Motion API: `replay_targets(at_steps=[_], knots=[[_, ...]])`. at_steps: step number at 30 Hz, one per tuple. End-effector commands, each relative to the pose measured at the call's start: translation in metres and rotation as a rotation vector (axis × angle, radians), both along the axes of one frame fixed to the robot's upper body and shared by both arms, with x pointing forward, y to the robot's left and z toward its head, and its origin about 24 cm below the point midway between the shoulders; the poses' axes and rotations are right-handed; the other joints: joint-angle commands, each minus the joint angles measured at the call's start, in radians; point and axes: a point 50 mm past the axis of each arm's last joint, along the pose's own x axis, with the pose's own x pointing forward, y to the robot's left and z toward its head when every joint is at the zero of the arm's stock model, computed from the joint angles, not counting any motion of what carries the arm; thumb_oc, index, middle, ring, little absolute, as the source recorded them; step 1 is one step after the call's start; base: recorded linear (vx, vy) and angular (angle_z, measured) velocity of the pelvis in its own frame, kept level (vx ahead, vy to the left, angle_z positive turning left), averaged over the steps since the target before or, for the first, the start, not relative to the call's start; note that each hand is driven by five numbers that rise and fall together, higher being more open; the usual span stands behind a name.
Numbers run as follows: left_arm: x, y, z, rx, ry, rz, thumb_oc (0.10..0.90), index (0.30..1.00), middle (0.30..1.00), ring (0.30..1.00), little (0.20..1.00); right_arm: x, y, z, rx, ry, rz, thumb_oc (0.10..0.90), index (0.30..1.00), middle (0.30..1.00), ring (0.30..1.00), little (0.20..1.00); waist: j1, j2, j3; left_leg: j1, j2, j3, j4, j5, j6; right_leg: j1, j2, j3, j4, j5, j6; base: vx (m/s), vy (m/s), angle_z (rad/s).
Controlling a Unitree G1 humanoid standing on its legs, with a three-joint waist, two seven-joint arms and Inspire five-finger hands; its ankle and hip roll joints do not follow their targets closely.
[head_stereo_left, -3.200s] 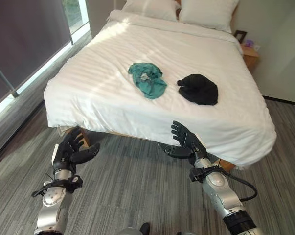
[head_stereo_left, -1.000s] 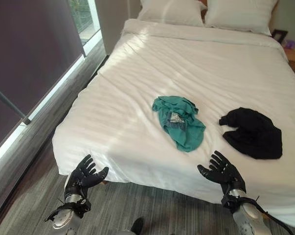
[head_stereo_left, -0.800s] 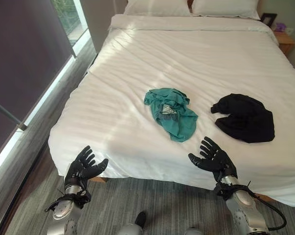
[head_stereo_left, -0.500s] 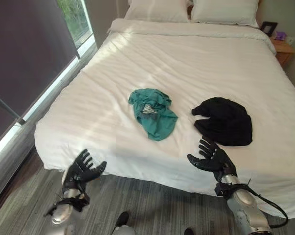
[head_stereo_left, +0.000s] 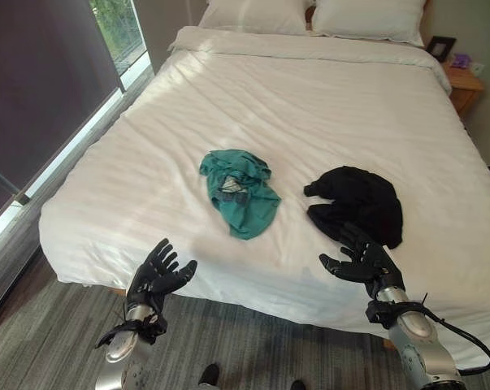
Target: Pick up bed clothes into laundry basket.
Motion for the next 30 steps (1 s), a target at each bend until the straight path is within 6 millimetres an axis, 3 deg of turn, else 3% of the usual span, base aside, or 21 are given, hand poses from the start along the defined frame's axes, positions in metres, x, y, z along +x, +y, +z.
replay_targets(at_steps=[1,5,7,12,16,20,26,28,30], knots=[[0.022,0.004,0.05,0.081,-0.233,-0.047,0.8,0.9,0.9,0.9,0.9,0.018,-0.008,0.062,-0.109,-0.274,0.044,0.8,0.9,0.9,0.9,0.9,-0.008,-0.025,-0.087,-0.02,-0.169,-0.029,-0.028,0.037,0.151,-0.053,0.153,0.063,0.083,-0.076,-0.063,0.11,-0.004,-0.07],[0.017,0.007,0.049,0.103,-0.218,-0.078,0.8,0.9,0.9,0.9,0.9,0.032,-0.044,0.093,-0.333,-0.286,-0.02,0.8,0.9,0.9,0.9,0.9,0.014,-0.054,-0.099,-0.001,-0.167,-0.039,-0.018,0.018,0.157,-0.025,0.152,0.075,0.094,-0.084,-0.06,0.13,0.0,-0.07],[0.008,0.013,0.043,0.116,-0.183,-0.09,0.8,0.9,0.9,0.9,0.9,0.043,-0.064,0.128,-0.548,-0.316,-0.022,0.8,0.9,0.9,0.9,0.9,0.038,-0.062,-0.104,0.012,-0.163,-0.043,-0.029,0.016,0.161,-0.018,0.147,0.075,0.089,-0.084,-0.057,0.09,0.022,-0.1],[-0.006,0.015,0.028,0.085,-0.115,-0.12,0.8,0.9,0.9,0.9,0.9,0.066,-0.106,0.172,-0.87,-0.207,-0.114,0.8,0.9,0.9,0.9,0.9,0.068,-0.066,-0.121,0.036,-0.151,-0.048,-0.066,0.023,0.16,0.001,0.144,0.068,0.063,-0.077,-0.049,0.07,0.025,-0.03],[-0.016,0.022,0.024,0.117,-0.076,-0.13,0.8,0.9,0.9,0.9,0.9,0.07,-0.137,0.212,-1.18,-0.084,-0.202,0.8,0.9,0.9,0.9,0.9,0.084,-0.069,-0.126,0.044,-0.147,-0.056,-0.073,0.022,0.153,0.014,0.143,0.054,0.046,-0.073,-0.048,0.05,0.002,0.03],[-0.022,0.021,0.018,0.1,-0.049,-0.126,0.8,0.9,0.9,0.9,0.9,0.067,-0.163,0.234,-1.238,-0.013,-0.358,0.8,0.9,0.9,0.9,0.9,0.105,-0.064,-0.121,0.04,-0.147,-0.066,-0.075,0.026,0.149,0.022,0.137,0.03,0.024,-0.068,-0.044,0.02,-0.011,0.07],[-0.024,0.02,0.015,0.096,-0.035,-0.136,0.8,0.9,0.9,0.9,0.9,0.069,-0.166,0.238,-1.258,0.017,-0.377,0.8,0.9,0.9,0.9,0.9,0.113,-0.06,-0.115,0.033,-0.148,-0.071,-0.075,0.03,0.147,0.019,0.135,0.021,0.016,-0.065,-0.044,-0.01,-0.012,0.05],[-0.026,0.018,0.01,0.059,-0.004,-0.142,0.8,0.9,0.9,0.9,0.9,0.079,-0.166,0.251,-1.238,0.03,-0.46,0.8,0.9,0.9,0.9,0.9,0.144,-0.033,-0.07,-0.027,-0.156,-0.081,-0.07,0.053,0.14,-0.027,0.136,0.007,0.006,-0.052,-0.046,-0.15,-0.066,0.05],[-0.027,0.014,0.009,0.042,-0.001,-0.151,0.8,0.9,0.9,0.9,0.9,0.082,-0.165,0.258,-1.23,0.031,-0.489,0.8,0.9,0.9,0.9,0.9,0.146,-0.014,-0.061,-0.051,-0.163,-0.084,-0.069,0.061,0.139,-0.05,0.136,0.002,0.003,-0.045,-0.049,-0.08,-0.021,0.12]])
